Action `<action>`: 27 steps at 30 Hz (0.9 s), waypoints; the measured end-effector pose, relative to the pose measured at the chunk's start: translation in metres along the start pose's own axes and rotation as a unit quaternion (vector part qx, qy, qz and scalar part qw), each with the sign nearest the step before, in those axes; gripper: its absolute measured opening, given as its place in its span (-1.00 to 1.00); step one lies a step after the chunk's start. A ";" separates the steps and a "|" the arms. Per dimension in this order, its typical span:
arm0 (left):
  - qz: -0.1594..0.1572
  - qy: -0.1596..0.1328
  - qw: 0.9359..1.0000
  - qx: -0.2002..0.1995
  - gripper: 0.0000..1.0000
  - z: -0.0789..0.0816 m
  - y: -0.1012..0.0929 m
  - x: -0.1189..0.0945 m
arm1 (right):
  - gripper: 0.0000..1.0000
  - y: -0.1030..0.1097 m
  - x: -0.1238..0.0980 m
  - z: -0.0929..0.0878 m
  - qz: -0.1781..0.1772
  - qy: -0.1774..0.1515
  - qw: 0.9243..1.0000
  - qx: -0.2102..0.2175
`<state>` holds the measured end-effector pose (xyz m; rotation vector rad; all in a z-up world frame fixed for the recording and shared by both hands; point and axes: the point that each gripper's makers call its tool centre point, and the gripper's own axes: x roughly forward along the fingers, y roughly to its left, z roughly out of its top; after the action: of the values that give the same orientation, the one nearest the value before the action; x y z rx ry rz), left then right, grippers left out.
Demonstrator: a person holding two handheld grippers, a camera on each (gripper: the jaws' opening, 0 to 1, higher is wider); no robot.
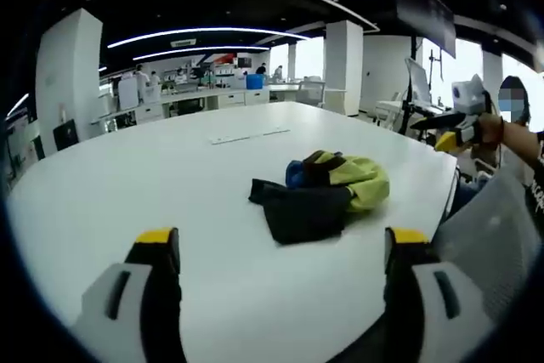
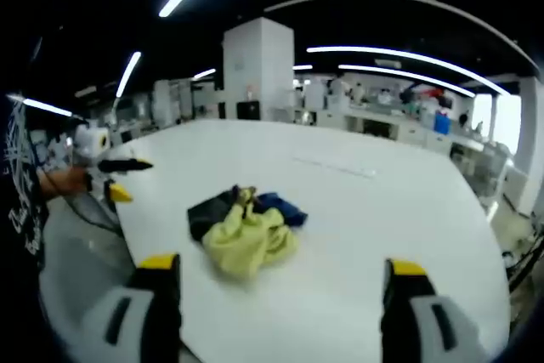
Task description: Fold the garment on the visible template until the final outline fits inside the template.
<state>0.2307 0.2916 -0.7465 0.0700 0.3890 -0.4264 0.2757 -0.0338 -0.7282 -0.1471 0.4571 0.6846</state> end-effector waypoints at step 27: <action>-0.002 0.006 1.000 -0.012 0.83 0.030 -0.018 -0.009 | 0.96 -0.002 -0.013 0.016 0.034 -0.006 0.999 -0.011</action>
<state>0.2259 0.2740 -0.7146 0.0480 0.4066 -0.4256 0.2734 -0.0381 -0.7085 -0.1481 0.4441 0.7566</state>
